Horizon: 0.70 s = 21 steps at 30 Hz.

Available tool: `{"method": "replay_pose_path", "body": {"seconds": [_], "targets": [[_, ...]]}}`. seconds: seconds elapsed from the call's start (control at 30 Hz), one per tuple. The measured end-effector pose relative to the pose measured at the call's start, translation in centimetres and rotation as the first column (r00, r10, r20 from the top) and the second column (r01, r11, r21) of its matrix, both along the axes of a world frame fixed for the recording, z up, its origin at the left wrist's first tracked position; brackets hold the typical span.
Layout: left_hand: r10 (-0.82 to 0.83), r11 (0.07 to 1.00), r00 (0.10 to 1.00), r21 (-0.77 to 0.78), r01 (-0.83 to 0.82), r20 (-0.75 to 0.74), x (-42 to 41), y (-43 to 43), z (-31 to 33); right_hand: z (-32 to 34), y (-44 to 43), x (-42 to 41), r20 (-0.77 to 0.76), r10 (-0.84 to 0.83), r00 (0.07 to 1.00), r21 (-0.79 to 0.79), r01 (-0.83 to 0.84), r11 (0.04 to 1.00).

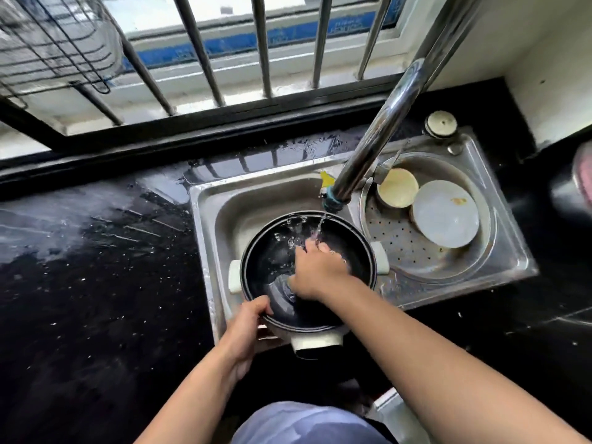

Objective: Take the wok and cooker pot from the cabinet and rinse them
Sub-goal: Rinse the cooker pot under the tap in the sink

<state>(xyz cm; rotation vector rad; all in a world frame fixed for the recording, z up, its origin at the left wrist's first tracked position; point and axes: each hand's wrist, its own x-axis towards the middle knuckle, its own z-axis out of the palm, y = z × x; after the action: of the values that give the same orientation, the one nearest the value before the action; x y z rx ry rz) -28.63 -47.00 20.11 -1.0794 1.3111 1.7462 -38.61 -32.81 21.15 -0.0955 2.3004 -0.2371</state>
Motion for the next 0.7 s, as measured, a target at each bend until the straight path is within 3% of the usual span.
{"method": "replay_pose_path", "body": {"seconds": [0.1, 0.2, 0.33, 0.47, 0.57, 0.7], "targets": [[-0.023, 0.995, 0.999, -0.094, 0.020, -0.035, 0.3, -0.3, 0.3, -1.3, -2.8, -0.1, 0.100, 0.161, 0.982, -0.143, -0.146, 0.979], [0.010, 0.978, 0.996, -0.207, -0.028, -0.088, 0.3, -0.8, 1.1, -0.9, -3.7, 0.7, 0.081, 0.307, 0.948, -0.330, -0.265, 0.906], [0.008, 0.923, 0.987, -0.378, -0.069, -0.161, 0.4, -1.9, 1.7, 0.6, -2.5, 2.2, 0.034, 0.306, 0.951, -0.481, -0.252, 0.840], [-0.153, 0.840, 0.967, -0.543, 0.018, -0.206, 0.0, -2.9, 1.2, 1.9, -0.4, 4.7, 0.002, 0.295, 0.955, -0.462, -0.261, 0.848], [-0.030, 0.894, 0.966, -0.439, -0.090, -0.259, -0.8, -3.0, 0.6, 2.9, 1.5, 6.4, -0.083, 0.318, 0.944, -0.370, -0.326, 0.870], [0.203, 0.968, 0.954, -0.103, -0.230, -0.220, -2.0, -2.1, -0.1, 5.4, 4.5, 7.1, -0.325, 0.360, 0.875, -0.209, -0.437, 0.875]]}}
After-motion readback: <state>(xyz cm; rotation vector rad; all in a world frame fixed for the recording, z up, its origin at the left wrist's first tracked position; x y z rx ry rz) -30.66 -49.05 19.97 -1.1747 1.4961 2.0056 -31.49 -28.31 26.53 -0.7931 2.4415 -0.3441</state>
